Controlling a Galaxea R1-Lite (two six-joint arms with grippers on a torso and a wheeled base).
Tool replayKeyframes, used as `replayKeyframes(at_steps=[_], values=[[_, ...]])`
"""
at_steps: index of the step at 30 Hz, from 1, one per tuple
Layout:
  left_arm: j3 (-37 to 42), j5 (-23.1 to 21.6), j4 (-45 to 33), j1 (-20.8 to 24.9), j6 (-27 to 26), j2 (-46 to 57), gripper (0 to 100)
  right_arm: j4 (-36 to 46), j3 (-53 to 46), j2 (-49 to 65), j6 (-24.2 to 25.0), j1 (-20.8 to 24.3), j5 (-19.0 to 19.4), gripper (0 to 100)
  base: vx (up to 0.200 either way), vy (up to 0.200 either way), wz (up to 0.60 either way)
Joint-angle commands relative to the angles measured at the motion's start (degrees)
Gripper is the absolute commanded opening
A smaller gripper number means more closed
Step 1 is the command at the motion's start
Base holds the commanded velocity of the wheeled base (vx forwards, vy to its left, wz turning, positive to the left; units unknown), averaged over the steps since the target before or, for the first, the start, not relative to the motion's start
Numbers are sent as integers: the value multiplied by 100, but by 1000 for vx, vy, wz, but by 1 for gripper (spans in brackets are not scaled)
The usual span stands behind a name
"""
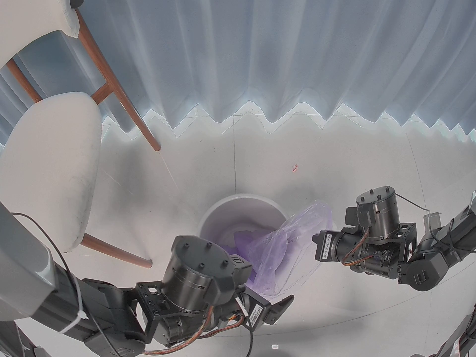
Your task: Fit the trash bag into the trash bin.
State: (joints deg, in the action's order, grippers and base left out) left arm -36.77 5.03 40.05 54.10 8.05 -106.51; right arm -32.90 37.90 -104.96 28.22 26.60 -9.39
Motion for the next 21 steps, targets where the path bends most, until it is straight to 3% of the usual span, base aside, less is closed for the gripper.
replayKeyframes(at_steps=[1,6,17,18,21], values=[[126,-2,-6,-146,4,271,100,-6,-11,37,-1,-6,-2,0,0,0,0],[407,-38,-85,-409,-14,587,100,3,-11,37,-27,-6,-2,0,0,0,0],[416,-20,-102,-436,-40,429,100,-14,24,37,-36,3,-2,0,0,0,0],[416,-20,-102,-436,-40,429,0,-14,24,37,-36,3,-2,0,0,0,0],[407,-29,-93,-444,-49,368,0,-32,-2,81,-36,3,-2,0,0,0,0]])
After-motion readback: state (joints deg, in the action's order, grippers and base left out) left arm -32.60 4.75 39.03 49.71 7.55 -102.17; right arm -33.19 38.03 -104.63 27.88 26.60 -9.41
